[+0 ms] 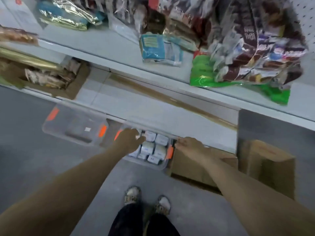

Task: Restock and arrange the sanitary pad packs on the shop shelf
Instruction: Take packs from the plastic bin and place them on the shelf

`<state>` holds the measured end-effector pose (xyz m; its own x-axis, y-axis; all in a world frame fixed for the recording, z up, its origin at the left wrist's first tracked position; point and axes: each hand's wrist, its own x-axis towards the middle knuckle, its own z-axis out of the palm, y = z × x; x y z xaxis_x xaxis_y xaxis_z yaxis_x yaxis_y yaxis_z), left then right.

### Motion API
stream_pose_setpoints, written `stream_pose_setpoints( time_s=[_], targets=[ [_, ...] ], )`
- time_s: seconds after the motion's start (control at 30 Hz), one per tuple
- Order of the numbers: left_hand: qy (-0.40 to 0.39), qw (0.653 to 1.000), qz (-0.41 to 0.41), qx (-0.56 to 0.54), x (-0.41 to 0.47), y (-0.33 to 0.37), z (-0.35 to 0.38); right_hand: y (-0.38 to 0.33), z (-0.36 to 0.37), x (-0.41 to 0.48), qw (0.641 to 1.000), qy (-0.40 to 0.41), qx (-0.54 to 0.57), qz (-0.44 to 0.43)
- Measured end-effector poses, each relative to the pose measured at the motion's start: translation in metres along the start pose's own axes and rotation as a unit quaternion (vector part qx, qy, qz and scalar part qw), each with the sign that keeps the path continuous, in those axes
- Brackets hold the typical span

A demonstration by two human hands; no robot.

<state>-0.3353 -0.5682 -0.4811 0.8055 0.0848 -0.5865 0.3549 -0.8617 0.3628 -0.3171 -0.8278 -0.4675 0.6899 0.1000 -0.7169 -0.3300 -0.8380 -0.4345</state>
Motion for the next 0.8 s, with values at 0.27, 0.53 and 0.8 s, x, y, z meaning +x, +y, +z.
stream_pose_setpoints(
  time_s=[0.27, 0.53, 0.8],
  targets=[
    [-0.111, 0.986, -0.095, -0.075, 0.124, -0.089, 0.147, 0.099, 0.141, 0.181, 0.979, -0.057, 0.135, 0.142],
    [-0.13, 0.964, -0.155, -0.175, 0.229, -0.134, 0.267, 0.111, 0.221, 0.3, 0.978, -0.047, 0.142, 0.142],
    [-0.1, 0.947, -0.181, -0.245, 0.27, -0.162, 0.323, 0.126, 0.264, 0.366, 0.98, -0.031, 0.166, 0.104]
  ],
)
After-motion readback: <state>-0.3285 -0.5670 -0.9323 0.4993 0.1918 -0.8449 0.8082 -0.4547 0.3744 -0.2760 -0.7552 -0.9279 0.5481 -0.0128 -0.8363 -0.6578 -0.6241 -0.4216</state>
